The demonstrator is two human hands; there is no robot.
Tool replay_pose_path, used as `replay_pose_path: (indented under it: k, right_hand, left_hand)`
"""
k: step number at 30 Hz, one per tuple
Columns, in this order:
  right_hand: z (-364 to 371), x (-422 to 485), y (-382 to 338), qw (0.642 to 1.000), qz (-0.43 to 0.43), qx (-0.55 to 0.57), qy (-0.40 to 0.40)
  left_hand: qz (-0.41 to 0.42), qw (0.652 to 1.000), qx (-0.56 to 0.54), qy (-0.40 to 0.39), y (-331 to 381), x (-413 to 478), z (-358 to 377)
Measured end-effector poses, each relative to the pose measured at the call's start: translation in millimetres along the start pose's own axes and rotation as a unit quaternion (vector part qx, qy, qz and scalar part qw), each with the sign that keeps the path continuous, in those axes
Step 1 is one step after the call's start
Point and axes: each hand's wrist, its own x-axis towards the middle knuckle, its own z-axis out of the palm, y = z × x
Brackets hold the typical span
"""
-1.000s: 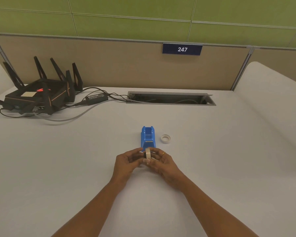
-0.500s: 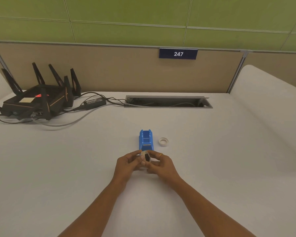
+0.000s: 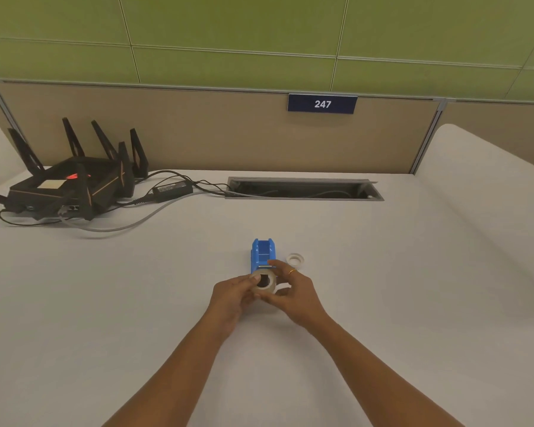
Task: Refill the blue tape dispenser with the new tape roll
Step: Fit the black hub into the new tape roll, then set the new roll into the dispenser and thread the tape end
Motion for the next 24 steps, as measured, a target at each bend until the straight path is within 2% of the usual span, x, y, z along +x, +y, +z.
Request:
replay_pose_path:
  k: [7,11,16,19,22,24]
  right_hand:
    - [-9,19,-16,0.996,-0.068,-0.047,0.022]
    - [-11,32,-19,0.997,-0.071,-0.01,0.02]
    - [-11,47,-20,0.997,-0.075,-0.002,-0.003]
    - [-13,54,-21,0.997,-0.079,-0.018,-0.018]
    - [-14,63,-19,0.994,-0.084,-0.064,-0.019]
    - [-16,70,-17,0.991,-0.083,-0.099,-0.018]
  left_hand:
    - [-0.063,0.985,-0.157,-0.025,18,7,10]
    - [-0.066,0.981,-0.179,-0.037,25,15,15]
    - [-0.042,0.996,-0.073,-0.021,33,27,14]
    - [-0.001,0.999,0.024,0.046,34,35,11]
    - [0.074,0.981,0.109,0.142,29,45,7]
    - [0.13,0.96,0.174,0.177,23,51,3]
